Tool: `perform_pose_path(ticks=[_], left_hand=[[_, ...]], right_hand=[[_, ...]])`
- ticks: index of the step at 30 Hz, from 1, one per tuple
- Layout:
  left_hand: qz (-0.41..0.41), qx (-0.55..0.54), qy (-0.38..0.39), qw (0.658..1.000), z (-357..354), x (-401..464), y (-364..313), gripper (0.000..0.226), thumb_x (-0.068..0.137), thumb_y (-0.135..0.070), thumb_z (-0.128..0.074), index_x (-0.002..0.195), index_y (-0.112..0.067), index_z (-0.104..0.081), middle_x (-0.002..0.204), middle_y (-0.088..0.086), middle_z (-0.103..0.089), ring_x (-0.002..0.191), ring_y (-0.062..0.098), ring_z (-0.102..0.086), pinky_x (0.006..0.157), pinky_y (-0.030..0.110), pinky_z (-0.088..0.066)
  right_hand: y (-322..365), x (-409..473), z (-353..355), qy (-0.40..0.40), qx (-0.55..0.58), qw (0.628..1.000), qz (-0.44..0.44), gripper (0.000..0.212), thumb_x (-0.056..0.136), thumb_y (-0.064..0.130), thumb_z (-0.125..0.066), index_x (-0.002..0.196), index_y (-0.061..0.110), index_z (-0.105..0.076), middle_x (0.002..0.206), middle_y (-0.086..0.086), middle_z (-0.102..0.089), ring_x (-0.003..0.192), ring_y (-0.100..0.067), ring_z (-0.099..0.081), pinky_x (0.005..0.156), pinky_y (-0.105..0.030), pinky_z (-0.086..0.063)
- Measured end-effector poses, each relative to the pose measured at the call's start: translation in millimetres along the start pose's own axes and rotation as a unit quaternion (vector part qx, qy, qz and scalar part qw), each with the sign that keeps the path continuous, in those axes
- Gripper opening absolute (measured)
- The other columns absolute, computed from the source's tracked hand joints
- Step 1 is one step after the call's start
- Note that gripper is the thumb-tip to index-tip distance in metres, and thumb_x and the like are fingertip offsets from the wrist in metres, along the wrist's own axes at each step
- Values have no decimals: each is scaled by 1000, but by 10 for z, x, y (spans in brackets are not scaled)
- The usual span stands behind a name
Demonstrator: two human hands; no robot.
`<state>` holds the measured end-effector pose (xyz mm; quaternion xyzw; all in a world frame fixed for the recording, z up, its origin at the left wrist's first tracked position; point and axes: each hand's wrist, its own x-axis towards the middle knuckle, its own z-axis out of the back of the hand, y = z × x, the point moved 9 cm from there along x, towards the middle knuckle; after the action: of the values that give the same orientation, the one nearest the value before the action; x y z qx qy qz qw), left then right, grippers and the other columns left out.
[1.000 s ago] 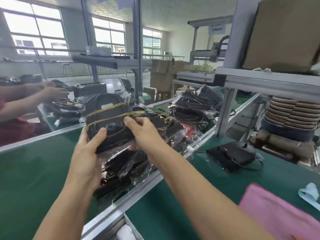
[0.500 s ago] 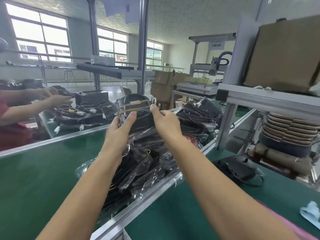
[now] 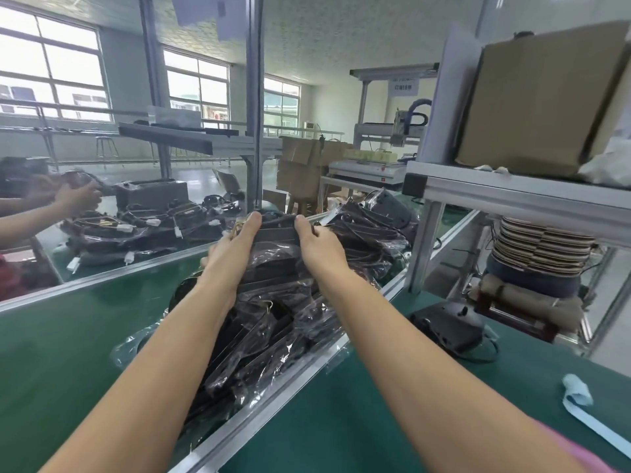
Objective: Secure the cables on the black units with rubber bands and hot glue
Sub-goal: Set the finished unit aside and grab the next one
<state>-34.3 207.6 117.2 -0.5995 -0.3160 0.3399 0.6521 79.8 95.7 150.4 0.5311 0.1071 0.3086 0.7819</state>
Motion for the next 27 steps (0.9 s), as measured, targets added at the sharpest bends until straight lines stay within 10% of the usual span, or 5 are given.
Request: perform_pose_path(ticks=[6,13,18,23,27], left_hand=[[-179,189,-182,948,172,-291,-342,57,93,-56,-47,142,-26,-44,150,3,-37,139,23,-25,112,49,-15],[-285,245,-233,897,25,-752,-682,46,96,-37,-52,136,-16,-49,146,4,-40,139,21,-25,114,45,-13],[-425,123,-126,888,-731,-1314,-743,28,91,-17,-53,117,-13,-62,118,-4,-50,116,16,-46,98,31,-37],[-292,59,80,951,-1877,-1053,-115,23,93,-10,-55,115,-14,-64,112,-1,-57,107,18,-57,95,32,-44],[-98,115,182,972,-2710,-590,625,42,93,-26,-60,131,-9,-52,135,10,-53,123,25,-50,105,40,-40]], right_hand=[[-23,-9,71,8,1,1000,17,55,99,53,-34,125,10,-56,128,-11,-58,111,-27,-53,99,-44,-42],[-94,-59,140,14,-31,999,37,59,98,54,-33,133,10,-51,131,-10,-57,120,-27,-52,101,-43,-41],[-488,-341,479,-23,-46,998,38,49,97,50,-40,124,13,-57,118,-6,-64,106,-22,-59,86,-37,-48],[-1353,-722,1060,-66,-118,991,-15,31,101,32,-38,105,10,-59,104,-9,-63,97,-27,-58,83,-39,-47],[-1927,-989,1504,-110,-144,977,-109,39,100,38,-38,128,16,-54,125,-7,-58,114,-25,-53,84,-30,-37]])
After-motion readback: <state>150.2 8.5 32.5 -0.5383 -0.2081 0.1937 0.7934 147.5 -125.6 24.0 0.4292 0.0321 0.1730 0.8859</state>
